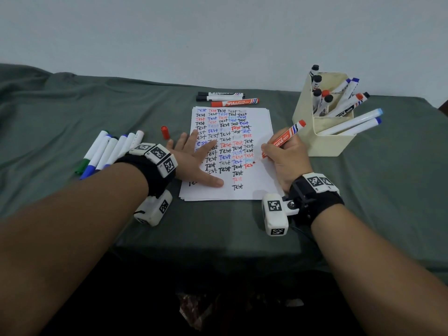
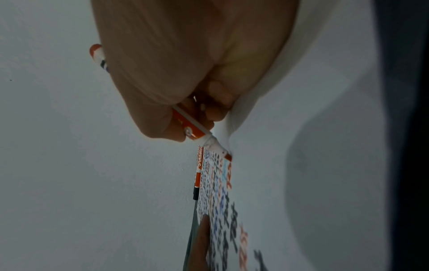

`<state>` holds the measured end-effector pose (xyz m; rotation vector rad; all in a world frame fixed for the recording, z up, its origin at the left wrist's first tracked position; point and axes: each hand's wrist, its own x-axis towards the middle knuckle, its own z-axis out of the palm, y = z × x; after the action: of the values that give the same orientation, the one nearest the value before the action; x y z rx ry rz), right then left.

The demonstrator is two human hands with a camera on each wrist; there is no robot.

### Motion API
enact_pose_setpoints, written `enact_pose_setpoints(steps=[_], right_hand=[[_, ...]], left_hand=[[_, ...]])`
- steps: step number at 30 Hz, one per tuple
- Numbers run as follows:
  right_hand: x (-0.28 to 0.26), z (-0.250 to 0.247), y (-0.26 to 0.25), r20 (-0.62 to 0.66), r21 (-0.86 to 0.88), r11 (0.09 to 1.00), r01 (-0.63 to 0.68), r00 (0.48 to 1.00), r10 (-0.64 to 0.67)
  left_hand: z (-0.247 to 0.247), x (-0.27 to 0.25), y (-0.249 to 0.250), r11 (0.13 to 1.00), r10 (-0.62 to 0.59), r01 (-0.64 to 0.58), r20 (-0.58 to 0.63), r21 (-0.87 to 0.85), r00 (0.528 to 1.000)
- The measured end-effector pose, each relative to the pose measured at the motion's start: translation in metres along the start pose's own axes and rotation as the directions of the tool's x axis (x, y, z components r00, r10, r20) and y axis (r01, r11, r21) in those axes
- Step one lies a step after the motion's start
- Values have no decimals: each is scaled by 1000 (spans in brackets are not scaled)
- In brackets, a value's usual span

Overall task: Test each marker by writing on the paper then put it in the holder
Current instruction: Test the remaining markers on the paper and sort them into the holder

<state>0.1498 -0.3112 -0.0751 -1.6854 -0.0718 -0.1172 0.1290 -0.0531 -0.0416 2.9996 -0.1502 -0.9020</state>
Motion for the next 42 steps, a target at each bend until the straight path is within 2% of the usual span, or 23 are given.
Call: enact_pose_setpoints(steps=[11, 18, 21, 23, 26, 28, 30, 33, 35, 38, 42], right_hand=[[-1, 1, 2, -19, 22, 999, -23, 1000, 23], [1, 2, -1, -64, 220, 975, -30, 997, 45], [0, 1, -2, -58, 325, 945, -47, 996, 69], [0, 1, -2, -52, 328, 944, -46, 996, 67], [-1, -1, 0, -28, 306, 951, -42, 998, 54], [-2, -1, -1, -9, 296, 954, -41, 999, 46], [-3, 1, -3, 7, 342, 938, -55, 998, 55], [-3, 2, -8, 32, 519, 844, -137, 989, 141], [-3, 2, -11, 56, 578, 798, -171, 984, 171], [-3, 2, -12, 74, 572, 801, -176, 984, 163], [-2, 3, -8, 54, 526, 841, -126, 992, 114]], left_hand=[[1, 1, -2, 1000, 9, -9, -6, 6, 1000], [4, 0, -3, 999, 20, -22, -51, -39, 999], [2, -1, 1, 995, 8, -24, -165, -95, 986], [-1, -1, 5, 992, -27, -13, -308, -127, 951], [-4, -1, 6, 993, -88, 28, -549, -117, 831], [-5, 1, 1, 987, -147, 75, -620, -141, 771], [-5, 5, -5, 969, -243, 166, -614, -180, 751], [-6, 10, -15, 918, -396, 297, -539, -263, 744], [-7, 14, -24, 887, -457, 340, -499, -311, 737], [-7, 18, -38, 855, -495, 304, -487, -420, 720], [-6, 13, -51, 814, -505, 179, -523, -552, 686]])
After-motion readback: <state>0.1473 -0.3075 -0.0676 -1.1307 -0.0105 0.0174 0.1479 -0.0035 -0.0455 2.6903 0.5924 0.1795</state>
